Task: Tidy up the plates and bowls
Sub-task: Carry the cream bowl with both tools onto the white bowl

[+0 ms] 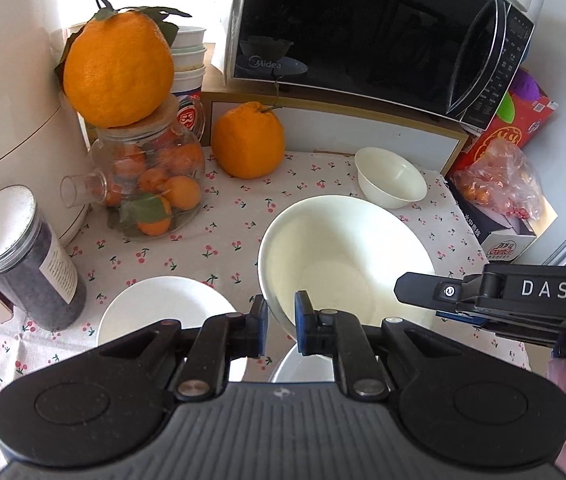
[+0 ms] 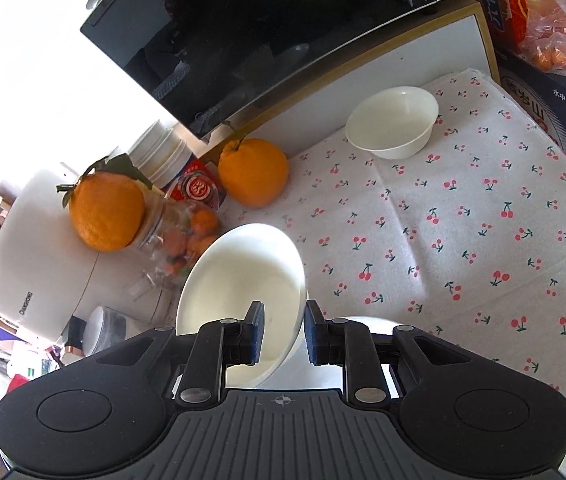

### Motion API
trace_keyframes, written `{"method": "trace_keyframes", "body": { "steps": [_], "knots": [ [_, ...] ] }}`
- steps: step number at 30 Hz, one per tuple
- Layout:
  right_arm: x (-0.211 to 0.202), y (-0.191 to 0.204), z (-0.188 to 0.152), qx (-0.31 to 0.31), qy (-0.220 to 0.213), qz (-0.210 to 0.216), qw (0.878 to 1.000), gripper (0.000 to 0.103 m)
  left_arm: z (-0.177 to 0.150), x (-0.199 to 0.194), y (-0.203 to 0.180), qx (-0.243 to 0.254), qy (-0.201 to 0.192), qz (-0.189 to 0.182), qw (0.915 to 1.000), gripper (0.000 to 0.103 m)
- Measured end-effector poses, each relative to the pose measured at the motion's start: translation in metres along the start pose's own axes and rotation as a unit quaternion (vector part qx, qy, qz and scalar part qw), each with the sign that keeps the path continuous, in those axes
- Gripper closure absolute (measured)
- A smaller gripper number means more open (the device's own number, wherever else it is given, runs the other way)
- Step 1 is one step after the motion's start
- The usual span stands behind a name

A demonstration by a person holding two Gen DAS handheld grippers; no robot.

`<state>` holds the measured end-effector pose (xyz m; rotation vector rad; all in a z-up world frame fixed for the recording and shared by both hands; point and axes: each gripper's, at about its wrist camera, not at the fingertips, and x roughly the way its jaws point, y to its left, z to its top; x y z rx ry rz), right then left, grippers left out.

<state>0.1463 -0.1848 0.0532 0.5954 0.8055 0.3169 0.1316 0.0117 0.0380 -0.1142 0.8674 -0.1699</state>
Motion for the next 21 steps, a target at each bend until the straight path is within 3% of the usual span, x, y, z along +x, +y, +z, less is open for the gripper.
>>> {"method": "trace_keyframes", "body": {
  "steps": [11, 21],
  "knots": [
    [0.021, 0.043, -0.021, -0.028, 0.03, 0.025, 0.999, 0.081, -0.01, -0.023, 0.041, 0.0, 0.001, 0.04, 0.9992, 0.09],
    [0.052, 0.068, -0.042, -0.049, 0.063, 0.012, 0.997, 0.08, -0.019, -0.019, 0.065, 0.008, 0.024, 0.071, 0.9972, 0.089]
  ]
}}
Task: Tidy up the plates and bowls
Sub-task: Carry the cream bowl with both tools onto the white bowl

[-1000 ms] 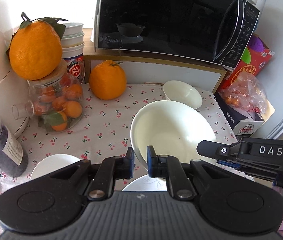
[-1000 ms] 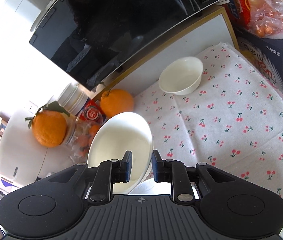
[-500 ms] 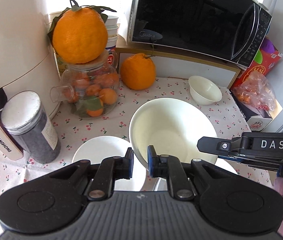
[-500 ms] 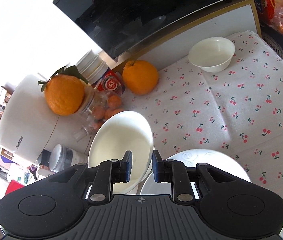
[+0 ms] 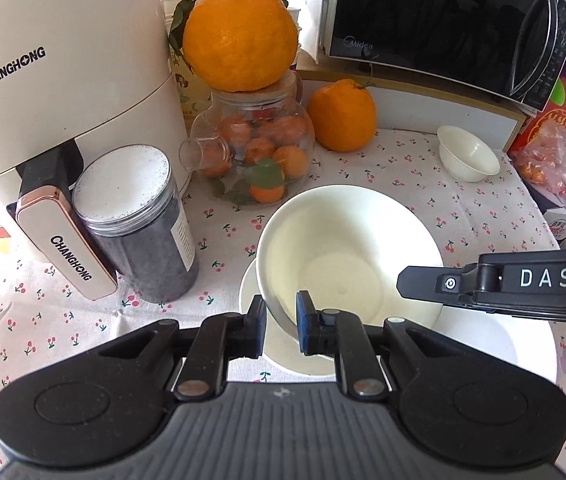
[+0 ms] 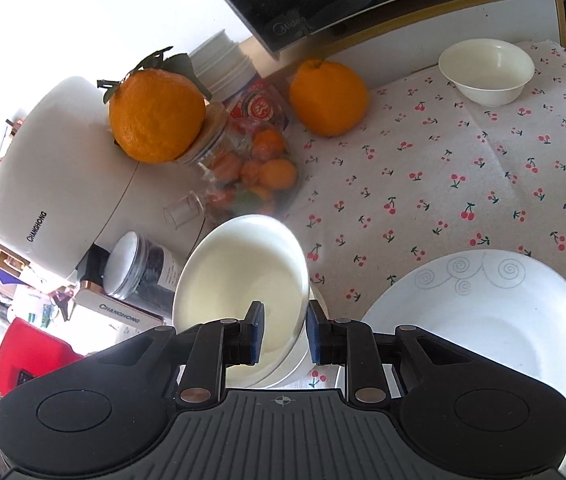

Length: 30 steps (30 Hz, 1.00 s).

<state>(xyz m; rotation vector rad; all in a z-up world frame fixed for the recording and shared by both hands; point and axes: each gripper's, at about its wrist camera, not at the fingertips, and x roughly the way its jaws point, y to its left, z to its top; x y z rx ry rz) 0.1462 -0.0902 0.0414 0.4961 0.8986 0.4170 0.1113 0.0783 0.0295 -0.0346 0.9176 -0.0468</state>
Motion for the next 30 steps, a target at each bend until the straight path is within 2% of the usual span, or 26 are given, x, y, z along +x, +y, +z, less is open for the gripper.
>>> {"method": "trace_keyframes", "body": {
  "steps": [10, 30],
  "knots": [
    [0.016, 0.008, -0.006, -0.013, 0.014, -0.012, 1.0, 0.079, -0.006, 0.009, 0.004, 0.018, 0.016, 0.018, 0.9996, 0.085],
    [0.037, 0.01, -0.019, -0.066, 0.03, -0.054, 0.996, 0.079, -0.012, 0.026, 0.0, 0.038, 0.037, 0.039, 0.9978, 0.085]
  ]
}}
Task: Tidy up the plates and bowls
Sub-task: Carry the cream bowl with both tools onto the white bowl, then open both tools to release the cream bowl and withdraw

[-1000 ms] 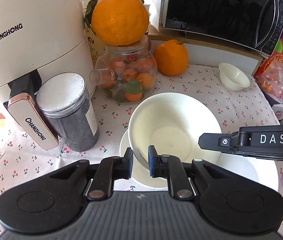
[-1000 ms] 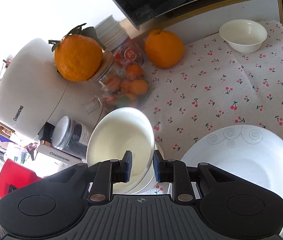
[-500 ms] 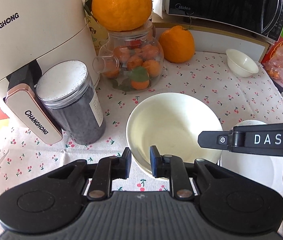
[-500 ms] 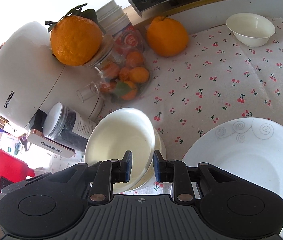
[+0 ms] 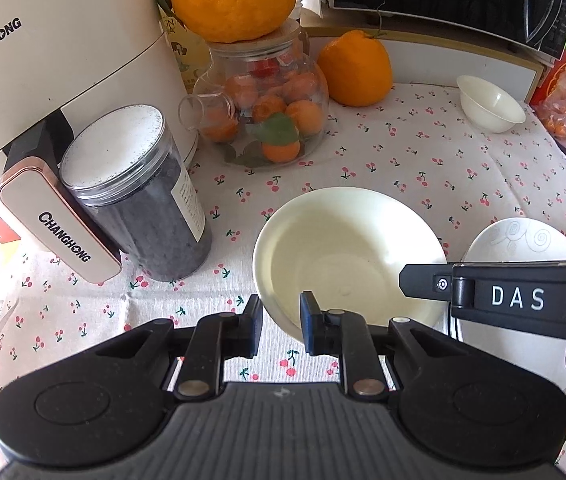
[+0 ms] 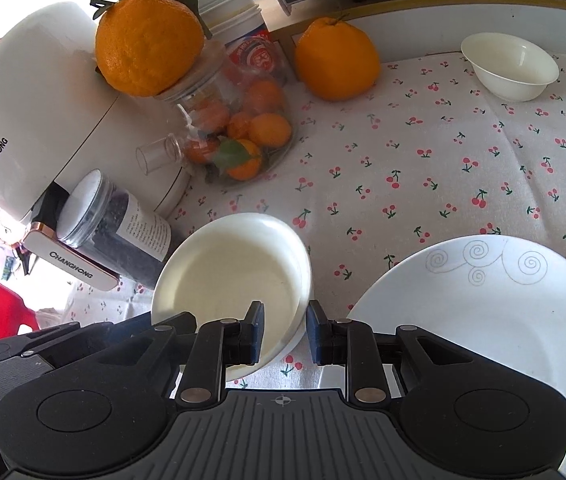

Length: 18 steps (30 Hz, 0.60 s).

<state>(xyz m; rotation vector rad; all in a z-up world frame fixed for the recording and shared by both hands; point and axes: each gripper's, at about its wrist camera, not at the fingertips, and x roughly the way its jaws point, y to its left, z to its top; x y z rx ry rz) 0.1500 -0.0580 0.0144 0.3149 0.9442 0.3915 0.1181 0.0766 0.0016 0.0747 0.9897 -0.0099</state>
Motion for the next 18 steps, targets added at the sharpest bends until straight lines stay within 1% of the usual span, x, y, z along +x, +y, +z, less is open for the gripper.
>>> {"method": "trace_keyframes", "body": {
  "steps": [3, 7, 9, 11, 12, 14, 17, 18],
  "knots": [
    [-0.001, -0.001, 0.001, 0.0, -0.004, 0.0, 1.0, 0.079, 0.0, 0.001, 0.001, 0.002, 0.002, 0.001, 1.0, 0.085],
    [-0.003, -0.002, 0.003, -0.002, -0.01, -0.004, 1.0, 0.079, 0.0, 0.0, 0.001, 0.0, 0.002, 0.0, 1.0, 0.08],
    [-0.003, -0.004, 0.004, -0.001, -0.008, -0.002, 1.0, 0.078, 0.0, -0.002, 0.001, 0.0, -0.001, 0.0, 1.0, 0.08],
    [-0.003, -0.006, 0.005, 0.003, -0.004, -0.001, 1.0, 0.078, 0.0, -0.003, 0.0, 0.0, 0.0, -0.003, 1.0, 0.072],
    [-0.003, -0.007, 0.005, 0.006, -0.003, -0.001, 1.0, 0.074, 0.0, -0.004, 0.0, -0.002, 0.001, -0.005, 1.0, 0.069],
    [-0.005, -0.01, 0.005, 0.013, -0.004, 0.009, 1.0, 0.065, 0.0, -0.004, 0.0, -0.006, 0.002, -0.012, 0.9999, 0.06],
    [-0.01, -0.012, 0.007, 0.018, -0.008, 0.015, 1.0, 0.048, 0.001, -0.008, -0.001, -0.008, 0.0, -0.02, 0.9998, 0.053],
    [-0.012, -0.013, 0.007, 0.017, -0.011, 0.017, 1.0, 0.047, 0.002, -0.009, -0.002, -0.008, -0.001, -0.022, 0.9997, 0.05]
  ]
}}
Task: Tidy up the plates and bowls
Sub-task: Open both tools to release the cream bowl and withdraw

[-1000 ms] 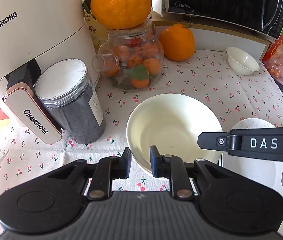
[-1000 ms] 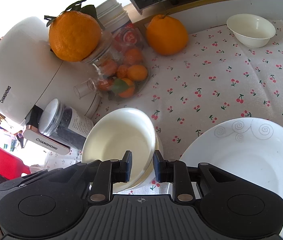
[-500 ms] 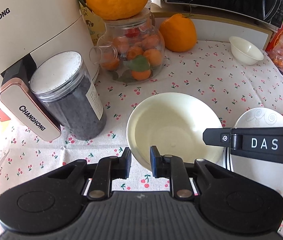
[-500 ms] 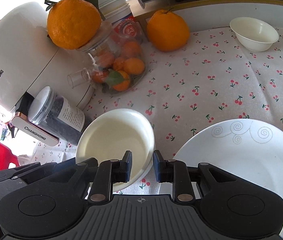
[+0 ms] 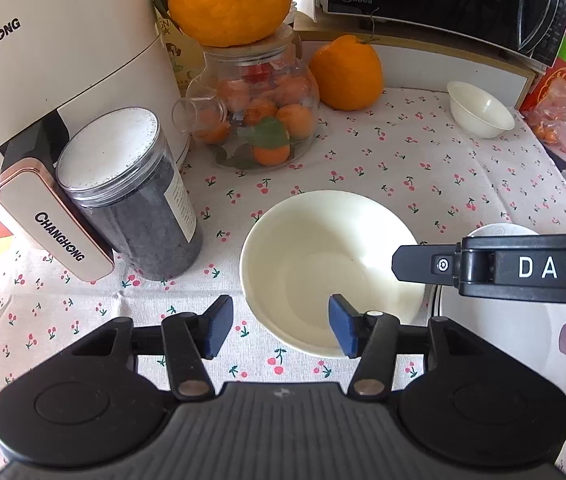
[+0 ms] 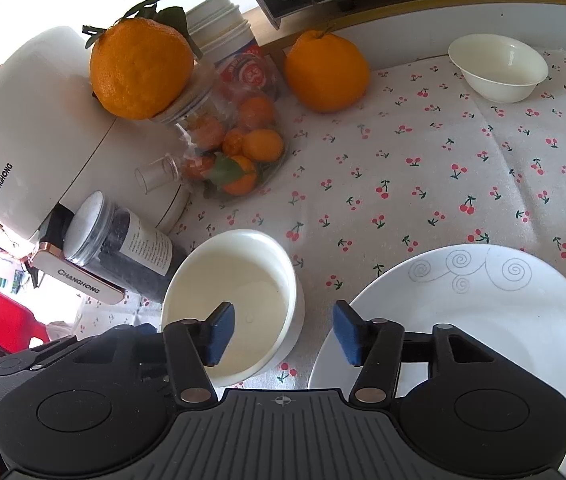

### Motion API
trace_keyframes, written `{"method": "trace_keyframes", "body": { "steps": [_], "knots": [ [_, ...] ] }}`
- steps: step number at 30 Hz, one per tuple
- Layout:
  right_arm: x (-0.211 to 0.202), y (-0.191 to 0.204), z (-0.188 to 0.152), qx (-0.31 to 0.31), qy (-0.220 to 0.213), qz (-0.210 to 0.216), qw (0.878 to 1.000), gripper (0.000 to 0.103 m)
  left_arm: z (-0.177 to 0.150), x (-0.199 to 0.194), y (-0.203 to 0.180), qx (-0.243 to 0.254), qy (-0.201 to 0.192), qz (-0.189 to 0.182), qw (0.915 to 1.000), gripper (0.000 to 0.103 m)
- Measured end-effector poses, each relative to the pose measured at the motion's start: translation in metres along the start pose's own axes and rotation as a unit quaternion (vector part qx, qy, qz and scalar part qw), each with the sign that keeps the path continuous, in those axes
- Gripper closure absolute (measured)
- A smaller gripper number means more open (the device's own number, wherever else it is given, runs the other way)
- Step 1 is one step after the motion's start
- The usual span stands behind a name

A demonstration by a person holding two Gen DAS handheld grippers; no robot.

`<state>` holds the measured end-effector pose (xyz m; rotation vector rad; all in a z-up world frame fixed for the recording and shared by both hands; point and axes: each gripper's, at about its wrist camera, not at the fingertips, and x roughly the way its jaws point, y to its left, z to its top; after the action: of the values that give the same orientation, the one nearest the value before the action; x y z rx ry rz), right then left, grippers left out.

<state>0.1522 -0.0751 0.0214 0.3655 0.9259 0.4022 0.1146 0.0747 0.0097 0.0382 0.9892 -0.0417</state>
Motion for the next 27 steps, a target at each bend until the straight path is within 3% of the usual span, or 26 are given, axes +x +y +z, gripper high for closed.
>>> {"method": "trace_keyframes", "body": {
  "steps": [5, 8, 19, 25, 27],
  "knots": [
    [-0.01, -0.004, 0.003, -0.001, -0.007, 0.014, 1.0, 0.045, 0.003, -0.008, -0.002, -0.003, -0.01, -0.008, 0.9999, 0.039],
    [-0.018, -0.01, 0.005, -0.005, -0.018, 0.019, 1.0, 0.038, 0.005, -0.012, -0.003, -0.005, -0.018, -0.011, 0.9998, 0.036],
    [-0.057, -0.045, 0.011, -0.005, -0.048, 0.021, 0.999, 0.037, 0.015, -0.022, -0.028, -0.003, -0.044, -0.033, 0.9985, 0.028],
    [-0.077, -0.072, 0.014, -0.002, -0.06, 0.014, 0.998, 0.033, 0.022, -0.021, -0.055, -0.001, -0.047, -0.041, 0.9981, 0.013],
    [-0.085, -0.083, 0.014, 0.001, -0.065, 0.009, 0.998, 0.027, 0.025, -0.019, -0.064, 0.001, -0.047, -0.037, 0.9982, 0.008]
  ]
}}
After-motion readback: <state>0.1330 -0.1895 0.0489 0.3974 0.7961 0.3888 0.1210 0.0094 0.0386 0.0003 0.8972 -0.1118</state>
